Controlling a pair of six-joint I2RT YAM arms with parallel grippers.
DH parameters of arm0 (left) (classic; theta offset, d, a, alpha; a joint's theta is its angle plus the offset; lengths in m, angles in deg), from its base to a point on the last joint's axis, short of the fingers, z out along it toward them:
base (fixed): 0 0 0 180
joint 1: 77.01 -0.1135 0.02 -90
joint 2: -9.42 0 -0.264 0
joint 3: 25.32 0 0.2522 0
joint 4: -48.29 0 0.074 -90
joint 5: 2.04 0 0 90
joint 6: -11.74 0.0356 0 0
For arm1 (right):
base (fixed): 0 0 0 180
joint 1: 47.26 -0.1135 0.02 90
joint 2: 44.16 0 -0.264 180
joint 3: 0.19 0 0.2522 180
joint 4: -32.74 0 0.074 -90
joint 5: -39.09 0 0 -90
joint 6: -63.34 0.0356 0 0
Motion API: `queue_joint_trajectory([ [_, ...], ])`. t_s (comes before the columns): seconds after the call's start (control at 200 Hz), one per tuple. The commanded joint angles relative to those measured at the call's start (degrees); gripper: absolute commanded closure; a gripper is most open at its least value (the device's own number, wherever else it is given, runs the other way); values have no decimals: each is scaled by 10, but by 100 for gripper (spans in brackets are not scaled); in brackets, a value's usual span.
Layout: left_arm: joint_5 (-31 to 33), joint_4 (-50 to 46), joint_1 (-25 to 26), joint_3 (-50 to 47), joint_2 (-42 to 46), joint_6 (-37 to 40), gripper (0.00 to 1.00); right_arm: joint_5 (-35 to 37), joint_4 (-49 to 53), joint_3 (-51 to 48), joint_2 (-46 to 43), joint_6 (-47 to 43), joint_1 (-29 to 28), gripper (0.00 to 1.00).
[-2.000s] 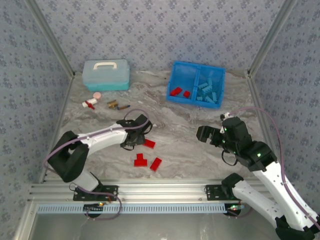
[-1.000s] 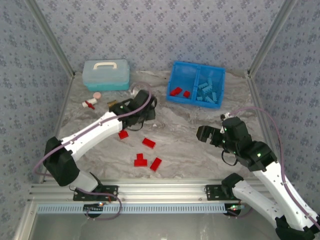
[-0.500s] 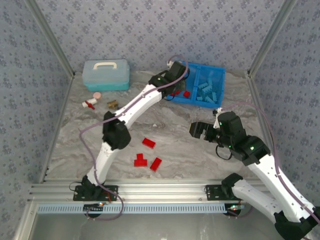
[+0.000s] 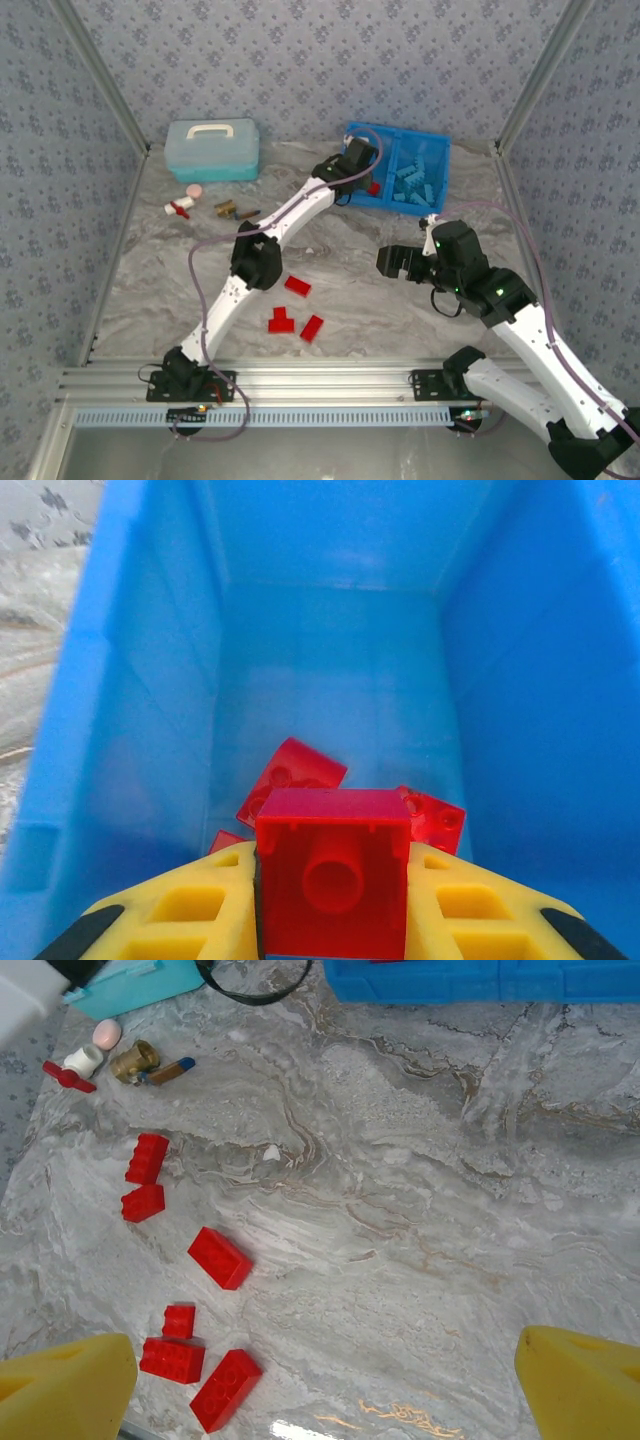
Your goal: Sort the legos into containers by color
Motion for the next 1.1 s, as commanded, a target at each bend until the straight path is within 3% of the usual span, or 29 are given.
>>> queue_joint_trajectory([
  [0.0, -10, 20, 5, 17, -1, 3, 65, -5, 16, 18, -1, -7, -2, 0],
  [0.1, -21, 13, 5, 20, 11, -8, 51, -7, 17, 18, -4, -3, -2, 0],
  [0.29, -34, 2, 6, 20, 72, -28, 38, -1, 32, 24, -14, -2, -2, 0],
  [0.495, -44, -98, 16, 9, 174, -51, 35, 10, 47, 22, -50, 6, -3, 0],
  [0.62, -19, -149, 39, -83, 275, -18, 29, 11, 51, 18, -66, 12, -2, 0],
  [0.745, 47, -152, 68, -273, 412, -25, 26, 7, 48, 16, -69, 8, -2, 0],
  [0.889, 94, -110, 86, -537, 585, -172, 26, 4, 34, 12, -67, 11, -2, 0],
  [0.999, 104, -49, 107, -725, 699, -336, 25, -4, 26, 7, -63, 17, -2, 0],
  [1.094, 103, -48, 121, -832, 746, -520, 25, -6, 31, 7, -63, 23, -2, 0],
])
